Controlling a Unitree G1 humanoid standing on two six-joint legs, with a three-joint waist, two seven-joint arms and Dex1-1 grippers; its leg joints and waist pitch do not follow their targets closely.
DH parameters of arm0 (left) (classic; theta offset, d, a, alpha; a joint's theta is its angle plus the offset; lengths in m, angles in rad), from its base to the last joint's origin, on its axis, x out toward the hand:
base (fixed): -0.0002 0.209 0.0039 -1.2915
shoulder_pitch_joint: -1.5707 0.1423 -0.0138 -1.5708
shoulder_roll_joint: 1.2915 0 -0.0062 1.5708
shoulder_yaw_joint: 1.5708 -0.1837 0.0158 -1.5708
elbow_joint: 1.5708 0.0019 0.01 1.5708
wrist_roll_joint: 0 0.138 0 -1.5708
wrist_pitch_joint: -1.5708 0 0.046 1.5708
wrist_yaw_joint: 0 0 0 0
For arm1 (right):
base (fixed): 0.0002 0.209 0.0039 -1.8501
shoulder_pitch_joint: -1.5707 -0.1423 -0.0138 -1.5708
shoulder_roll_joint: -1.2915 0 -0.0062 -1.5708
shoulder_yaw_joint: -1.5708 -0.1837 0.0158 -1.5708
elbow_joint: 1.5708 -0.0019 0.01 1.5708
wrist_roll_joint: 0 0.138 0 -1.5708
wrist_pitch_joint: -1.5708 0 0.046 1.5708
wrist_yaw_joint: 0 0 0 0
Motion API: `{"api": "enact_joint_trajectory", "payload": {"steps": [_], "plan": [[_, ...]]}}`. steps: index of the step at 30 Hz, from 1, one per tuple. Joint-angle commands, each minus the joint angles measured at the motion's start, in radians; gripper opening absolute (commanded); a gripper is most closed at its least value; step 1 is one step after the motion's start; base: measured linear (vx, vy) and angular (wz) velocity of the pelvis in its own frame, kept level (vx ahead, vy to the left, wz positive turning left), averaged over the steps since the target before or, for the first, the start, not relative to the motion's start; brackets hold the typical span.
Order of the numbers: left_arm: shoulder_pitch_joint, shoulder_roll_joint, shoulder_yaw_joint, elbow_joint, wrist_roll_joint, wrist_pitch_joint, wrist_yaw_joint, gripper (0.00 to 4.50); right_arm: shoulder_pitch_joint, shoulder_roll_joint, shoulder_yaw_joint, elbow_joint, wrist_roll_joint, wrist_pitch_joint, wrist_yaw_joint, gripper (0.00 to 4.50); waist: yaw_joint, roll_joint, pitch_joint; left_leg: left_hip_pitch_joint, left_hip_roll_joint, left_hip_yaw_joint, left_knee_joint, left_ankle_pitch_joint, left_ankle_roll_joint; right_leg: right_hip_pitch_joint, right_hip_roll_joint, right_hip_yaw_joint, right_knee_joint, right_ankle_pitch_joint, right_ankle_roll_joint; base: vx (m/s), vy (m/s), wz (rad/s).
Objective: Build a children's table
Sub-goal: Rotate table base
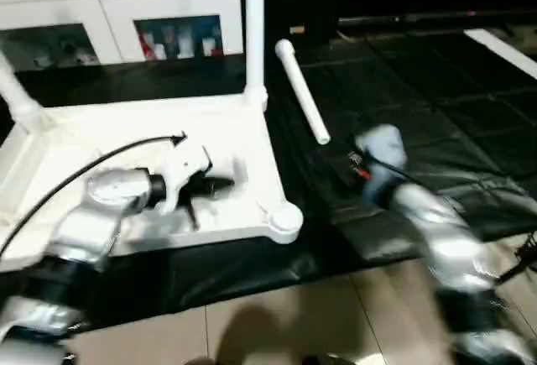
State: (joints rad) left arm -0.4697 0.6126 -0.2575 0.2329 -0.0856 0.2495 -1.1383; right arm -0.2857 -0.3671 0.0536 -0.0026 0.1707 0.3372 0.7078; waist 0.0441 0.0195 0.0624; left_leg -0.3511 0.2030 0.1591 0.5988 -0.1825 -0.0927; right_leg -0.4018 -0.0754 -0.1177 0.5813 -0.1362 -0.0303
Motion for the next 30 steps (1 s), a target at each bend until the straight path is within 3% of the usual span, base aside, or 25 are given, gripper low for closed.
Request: {"api": "enact_joint_trajectory", "payload": {"steps": [1, 3, 6, 9, 11, 12, 14, 16, 17, 18, 21, 24, 26, 27, 29, 30], "plan": [[-0.023, -0.006, -0.027, 0.065, 0.080, -0.035, 0.032, 0.03, 0.032, -0.068, 0.020, -0.097, 0.057, 0.068, 0.097, 4.50, 0.001, 0.007, -0.062, 0.012, 0.011, -0.002, -0.074, -0.341, 0.042, 0.044, -0.058, 0.047, -0.104, -0.580, -0.045, 0.000, 0.000, 0.00], [-0.044, -0.015, -0.033, 0.109, 0.121, -0.054, 0.068, 0.03, 0.062, -0.125, 0.037, -0.152, 0.072, 0.093, 0.157, 4.50, 0.004, 0.009, -0.062, 0.009, 0.008, -0.004, -0.072, -0.333, 0.048, 0.047, -0.056, 0.040, -0.110, -0.597, -0.012, 0.000, 0.000, 0.00], [-0.096, -0.020, -0.062, 0.187, 0.178, -0.071, 0.125, 0.03, 0.106, -0.220, 0.045, -0.228, 0.081, 0.140, 0.235, 4.50, 0.004, 0.008, -0.063, 0.010, 0.006, -0.007, -0.068, -0.344, 0.049, 0.044, -0.057, 0.030, -0.120, -0.627, 0.006, 0.000, 0.000, 0.00], [-0.119, -0.023, -0.091, 0.212, 0.178, -0.053, 0.121, 0.03, 0.138, -0.281, 0.042, -0.292, 0.123, 0.195, 0.295, 4.50, 0.005, 0.004, -0.061, 0.009, 0.000, -0.006, -0.061, -0.346, 0.055, 0.047, -0.055, 0.021, -0.129, -0.656, 0.024, 0.000, 0.000, 0.00], [-0.137, -0.042, -0.103, 0.249, 0.193, -0.061, 0.126, 0.03, 0.156, -0.318, 0.041, -0.329, 0.146, 0.223, 0.318, 4.50, 0.005, 0.009, -0.060, 0.012, -0.004, -0.006, -0.057, -0.349, 0.058, 0.041, -0.054, 0.015, -0.136, -0.675, 0.033, 0.000, 0.000, 0.00], [-0.149, -0.057, -0.105, 0.278, 0.206, -0.069, 0.142, 0.03, 0.160, -0.330, 0.040, -0.340, 0.153, 0.239, 0.316, 4.50, 0.004, 0.007, -0.061, 0.008, -0.005, -0.007, -0.057, -0.345, 0.057, 0.045, -0.052, 0.009, -0.140, -0.676, 0.043, 0.000, 0.000, 0.00], [-0.174, -0.083, -0.104, 0.343, 0.238, -0.103, 0.179, 0.03, 0.161, -0.343, 0.036, -0.348, 0.152, 0.257, 0.301, 4.50, 0.000, 0.014, -0.062, 0.010, -0.005, -0.009, -0.056, -0.348, 0.060, 0.045, -0.050, 0.000, -0.144, -0.659, 0.042, 0.000, 0.000, 0.00], [-0.191, -0.097, -0.097, 0.386, 0.251, -0.125, 0.213, 0.03, 0.160, -0.336, 0.026, -0.345, 0.141, 0.265, 0.283, 4.50, -0.005, 0.018, -0.063, 0.015, -0.001, -0.014, -0.056, -0.373, 0.062, 0.048, -0.053, -0.012, -0.150, -0.649, 0.038, 0.000, 0.000, 0.00], [-0.208, -0.106, -0.091, 0.417, 0.251, -0.142, 0.246, 0.03, 0.159, -0.331, 0.014, -0.349, 0.147, 0.285, 0.270, 4.50, -0.015, 0.028, -0.059, 0.026, 0.011, -0.022, -0.061, -0.428, 0.061, 0.052, -0.057, -0.031, -0.158, -0.632, 0.026, 0.000, 0.000, 0.00], [-0.214, -0.111, -0.087, 0.429, 0.249, -0.145, 0.258, 0.03, 0.159, -0.328, 0.008, -0.351, 0.154, 0.293, 0.266, 4.50, -0.020, 0.030, -0.059, 0.023, 0.013, -0.025, -0.064, -0.443, 0.059, 0.059, -0.057, -0.034, -0.158, -0.616, 0.024, 0.000, 0.000, 0.00], [-0.234, -0.127, -0.062, 0.456, 0.223, -0.153, 0.285, 0.03, 0.159, -0.317, -0.012, -0.363, 0.186, 0.333, 0.248, 4.50, -0.025, 0.030, -0.059, 0.028, 0.022, -0.033, -0.069, -0.487, 0.052, 0.068, -0.067, -0.046, -0.160, -0.587, 0.020, 0.000, 0.000, 0.00], [-0.246, -0.144, -0.016, 0.470, 0.191, -0.174, 0.298, 0.03, 0.151, -0.302, -0.018, -0.359, 0.178, 0.316, 0.208, 4.50, -0.031, 0.026, -0.060, 0.028, 0.012, -0.029, -0.060, -0.470, 0.039, 0.069, -0.075, -0.062, -0.168, -0.612, 0.042, 0.000, 0.000, 0.00], [-0.240, -0.151, 0.030, 0.451, 0.158, -0.181, 0.308, 0.03, 0.128, -0.246, -0.047, -0.347, 0.166, 0.314, 0.127, 4.50, -0.035, 0.030, -0.060, 0.023, 0.015, -0.031, -0.063, -0.464, 0.039, 0.070, -0.080, -0.062, -0.166, -0.597, 0.036, 0.000, 0.000, 0.00], [-0.231, -0.163, 0.086, 0.422, 0.111, -0.179, 0.333, 0.03, 0.109, -0.189, -0.080, -0.343, 0.170, 0.323, 0.053, 4.50, -0.040, 0.035, -0.062, 0.019, 0.021, -0.037, -0.067, -0.475, 0.035, 0.075, -0.082, -0.063, -0.158, -0.573, 0.028, 0.000, 0.000, 0.00], [-0.227, -0.170, 0.114, 0.409, 0.086, -0.174, 0.345, 0.03, 0.102, -0.163, -0.094, -0.343, 0.176, 0.330, 0.023, 4.50, -0.044, 0.033, -0.065, 0.021, 0.025, -0.038, -0.069, -0.479, 0.029, 0.074, -0.086, -0.059, -0.152, -0.542, 0.011, 0.000, 0.000, 0.00], [-0.227, -0.170, 0.114, 0.409, 0.086, -0.174, 0.345, 0.33, 0.102, -0.163, -0.094, -0.343, 0.176, 0.330, 0.023, 4.50, -0.044, 0.034, -0.064, 0.021, 0.024, -0.036, -0.069, -0.475, 0.030, 0.071, -0.087, -0.053, -0.149, -0.535, 0.005, 0.000, 0.000, 0.00]]}}
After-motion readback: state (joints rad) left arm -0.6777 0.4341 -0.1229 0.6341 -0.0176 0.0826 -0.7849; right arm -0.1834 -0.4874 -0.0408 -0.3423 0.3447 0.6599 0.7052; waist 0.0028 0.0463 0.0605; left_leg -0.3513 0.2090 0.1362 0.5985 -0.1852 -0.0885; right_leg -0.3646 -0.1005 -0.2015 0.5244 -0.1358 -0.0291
